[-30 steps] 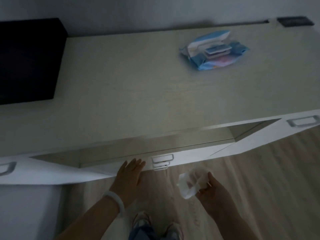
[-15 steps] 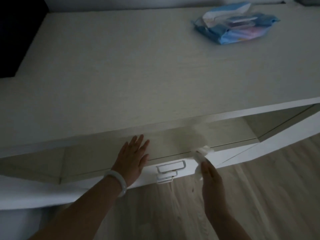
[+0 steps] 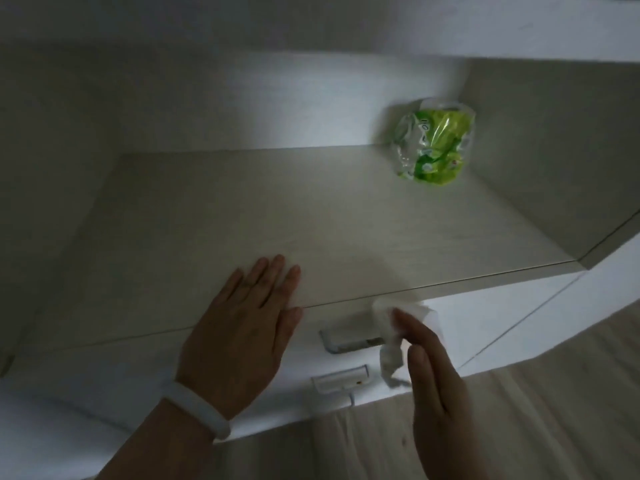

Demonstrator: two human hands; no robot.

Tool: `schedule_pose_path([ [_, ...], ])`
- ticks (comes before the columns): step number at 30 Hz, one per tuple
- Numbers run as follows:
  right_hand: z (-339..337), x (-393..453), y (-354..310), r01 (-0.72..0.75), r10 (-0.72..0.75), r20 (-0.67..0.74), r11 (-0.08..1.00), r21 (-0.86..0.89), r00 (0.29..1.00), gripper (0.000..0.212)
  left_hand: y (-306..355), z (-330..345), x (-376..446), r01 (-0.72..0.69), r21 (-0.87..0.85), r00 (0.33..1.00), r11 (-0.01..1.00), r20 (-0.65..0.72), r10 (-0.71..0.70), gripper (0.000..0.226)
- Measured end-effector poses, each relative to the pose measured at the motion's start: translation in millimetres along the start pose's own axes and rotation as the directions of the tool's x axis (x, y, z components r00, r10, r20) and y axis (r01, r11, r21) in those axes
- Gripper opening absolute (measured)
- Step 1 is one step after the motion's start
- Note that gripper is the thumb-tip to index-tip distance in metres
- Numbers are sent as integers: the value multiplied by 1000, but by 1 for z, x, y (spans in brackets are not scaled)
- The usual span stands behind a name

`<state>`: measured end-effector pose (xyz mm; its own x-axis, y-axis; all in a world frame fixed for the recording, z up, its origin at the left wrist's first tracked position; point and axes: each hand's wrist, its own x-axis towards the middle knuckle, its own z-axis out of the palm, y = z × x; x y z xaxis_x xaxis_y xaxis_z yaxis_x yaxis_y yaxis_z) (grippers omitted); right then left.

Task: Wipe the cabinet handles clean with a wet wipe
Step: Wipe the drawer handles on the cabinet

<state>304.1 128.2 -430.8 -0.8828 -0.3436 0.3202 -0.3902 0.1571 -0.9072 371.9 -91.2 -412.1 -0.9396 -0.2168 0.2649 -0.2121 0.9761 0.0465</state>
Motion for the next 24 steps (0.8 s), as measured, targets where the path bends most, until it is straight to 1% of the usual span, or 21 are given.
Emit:
schedule_pose_path([
  [1,-1,-1,3,35,-35,4,999,-39,999,45,-1,1,-1,-3,1,1000,1000,-23,3,56],
  [3,-1,-2,10,89,-91,-1,981,-170,996,37,-2,5,-1,-6,12,998,1000,-66,6,58],
  [5,0,-1,17,206,-222,-8,916,-346,975,33,-2,9,0,-6,23,994,1000,-105,8,61],
  [6,1,1,21,263,-289,-3,875,-405,957,32,-2,11,0,-6,26,993,1000,-119,9,61],
  [8,4,7,28,329,-365,17,816,-476,931,36,-2,11,-4,-5,31,990,1000,-140,9,60],
  [11,6,13,34,366,-409,60,730,-577,911,36,-2,11,-16,2,18,986,1000,-165,1,55],
  [13,7,16,34,385,-413,88,721,-576,906,34,-2,11,-25,3,1,985,1000,-170,-3,54],
  [16,10,20,27,374,-362,134,753,-541,923,34,-2,12,-30,-3,-18,980,1000,-200,-1,53],
  [17,13,20,26,383,-360,154,745,-547,920,34,-1,13,-31,-1,-24,976,1000,-216,-4,52],
  [19,23,18,25,445,-425,178,688,-573,887,32,0,14,-29,9,-38,968,999,-252,-18,51],
  [20,31,16,26,477,-468,178,664,-575,866,30,0,15,-28,13,-39,964,999,-265,-23,50],
  [21,39,14,26,492,-494,163,663,-565,854,28,1,16,-28,17,-40,961,999,-275,-27,50],
  [24,58,11,22,454,-473,118,702,-549,873,27,2,17,-27,25,-39,955,999,-293,-36,48],
])
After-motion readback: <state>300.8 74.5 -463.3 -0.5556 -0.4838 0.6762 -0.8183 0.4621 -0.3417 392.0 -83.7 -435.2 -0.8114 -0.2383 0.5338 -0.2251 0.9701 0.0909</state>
